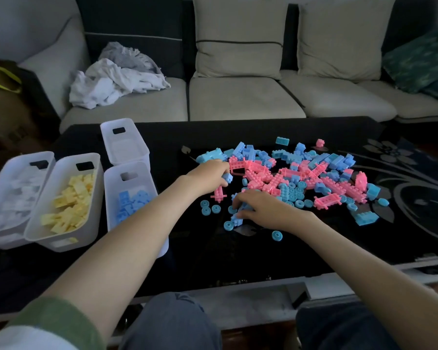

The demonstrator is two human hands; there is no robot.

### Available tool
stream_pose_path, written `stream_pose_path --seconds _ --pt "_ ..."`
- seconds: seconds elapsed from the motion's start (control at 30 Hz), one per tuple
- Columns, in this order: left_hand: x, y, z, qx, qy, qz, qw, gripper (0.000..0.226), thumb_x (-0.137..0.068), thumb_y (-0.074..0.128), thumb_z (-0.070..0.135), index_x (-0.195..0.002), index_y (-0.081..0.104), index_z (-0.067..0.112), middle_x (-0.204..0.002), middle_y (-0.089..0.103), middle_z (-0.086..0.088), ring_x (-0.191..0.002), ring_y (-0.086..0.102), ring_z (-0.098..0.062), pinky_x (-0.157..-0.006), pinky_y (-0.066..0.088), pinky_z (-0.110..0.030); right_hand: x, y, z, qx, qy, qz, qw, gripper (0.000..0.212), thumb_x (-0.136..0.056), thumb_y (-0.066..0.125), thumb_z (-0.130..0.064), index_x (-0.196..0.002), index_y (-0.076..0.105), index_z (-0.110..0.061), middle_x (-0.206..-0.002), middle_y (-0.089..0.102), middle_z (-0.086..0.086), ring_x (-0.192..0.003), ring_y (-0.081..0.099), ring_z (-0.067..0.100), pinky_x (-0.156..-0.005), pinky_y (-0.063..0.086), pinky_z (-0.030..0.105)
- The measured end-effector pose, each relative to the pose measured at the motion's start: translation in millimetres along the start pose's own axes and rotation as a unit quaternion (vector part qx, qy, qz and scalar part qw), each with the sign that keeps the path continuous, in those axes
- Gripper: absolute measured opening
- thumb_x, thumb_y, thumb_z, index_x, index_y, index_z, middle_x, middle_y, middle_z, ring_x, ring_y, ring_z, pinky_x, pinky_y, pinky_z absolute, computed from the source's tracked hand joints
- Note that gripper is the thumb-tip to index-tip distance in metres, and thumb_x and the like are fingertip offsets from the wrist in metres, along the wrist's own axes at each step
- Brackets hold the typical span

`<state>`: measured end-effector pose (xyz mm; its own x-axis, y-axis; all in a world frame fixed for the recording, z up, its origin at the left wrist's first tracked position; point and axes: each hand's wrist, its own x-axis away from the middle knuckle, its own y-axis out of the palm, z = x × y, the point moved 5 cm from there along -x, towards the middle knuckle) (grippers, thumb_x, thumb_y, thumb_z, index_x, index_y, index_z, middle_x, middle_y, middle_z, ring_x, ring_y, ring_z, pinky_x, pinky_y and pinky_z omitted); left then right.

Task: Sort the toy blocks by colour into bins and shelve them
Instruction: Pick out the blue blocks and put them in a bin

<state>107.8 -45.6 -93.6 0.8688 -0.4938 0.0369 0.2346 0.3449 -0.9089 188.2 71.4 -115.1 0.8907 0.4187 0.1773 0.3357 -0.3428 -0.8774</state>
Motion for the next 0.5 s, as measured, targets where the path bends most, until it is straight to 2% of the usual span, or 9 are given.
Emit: stream_pose_path --seconds 0.07,0.13,0.23,0.3,0.37,0.5 --pt "0.1 -1.4 0.0 0.051 -0.015 0.018 0.998 0.007 -0.092 0.057 0.018 -0.091 0.052 0.013 -0.089 0.052 0.004 -0.076 0.051 -0.011 -0.064 0.040 -0.022 -1.5 -2.6 3.7 0.000 0.004 0.004 1.000 0.019 -0.095 0.052 -0.023 -0.113 0.056 -0.019 -0.115 0.052 0.002 -0.105 0.051 0.018 -0.089 0.041 0.030" --pt "1.3 -2.4 -3.4 0.164 -0.052 0.028 0.985 0.007 -0.092 0.057 0.020 -0.091 0.052 0.016 -0.089 0.059 0.001 -0.077 0.058 -0.011 -0.074 0.050 -0.028 -2.9 -11.0 8.8 -0.010 0.018 0.026 0.999 0.018 -0.095 0.052 -0.018 -0.112 0.057 -0.018 -0.114 0.052 0.002 -0.103 0.052 0.018 -0.084 0.040 0.026" --pt "8.6 -1.1 -2.9 0.366 -0.103 -0.012 0.925 0.008 -0.095 0.055 0.014 -0.088 0.051 0.012 -0.085 0.059 -0.002 -0.078 0.062 -0.012 -0.080 0.056 -0.029 -5.5 -26.7 13.0 -0.041 0.039 0.092 0.994 0.016 -0.094 0.052 -0.015 -0.110 0.057 -0.015 -0.108 0.052 0.000 -0.093 0.053 0.015 -0.072 0.041 0.021" --pt "13.8 -1.3 -0.8 0.475 -0.128 -0.034 0.870 0.011 -0.097 0.052 0.013 -0.086 0.052 0.010 -0.085 0.057 -0.004 -0.077 0.062 -0.012 -0.078 0.057 -0.027 -7.0 -32.6 12.3 -0.084 0.050 0.129 0.987 0.015 -0.095 0.051 -0.017 -0.109 0.056 -0.015 -0.101 0.055 -0.002 -0.080 0.054 0.010 -0.062 0.040 0.017" --pt "17.8 -3.5 -1.2 0.550 -0.154 -0.035 0.820 0.013 -0.097 0.051 0.015 -0.087 0.054 0.008 -0.083 0.059 -0.006 -0.075 0.064 -0.014 -0.071 0.058 -0.024 -9.3 -33.4 10.1 -0.164 0.063 0.151 0.973 0.016 -0.096 0.050 -0.022 -0.110 0.054 -0.017 -0.094 0.061 -0.001 -0.075 0.058 0.010 -0.062 0.046 0.020" --pt "22.6 -4.4 -1.3 0.611 -0.185 -0.011 0.770 0.016 -0.099 0.046 0.016 -0.090 0.054 0.005 -0.081 0.061 -0.011 -0.069 0.062 -0.015 -0.056 0.056 -0.018 -15.3 -28.5 0.3 -0.283 0.053 0.162 0.944 0.027 -0.095 0.052 -0.024 -0.120 0.050 -0.016 -0.092 0.061 -0.003 -0.075 0.062 0.009 -0.069 0.052 0.021"
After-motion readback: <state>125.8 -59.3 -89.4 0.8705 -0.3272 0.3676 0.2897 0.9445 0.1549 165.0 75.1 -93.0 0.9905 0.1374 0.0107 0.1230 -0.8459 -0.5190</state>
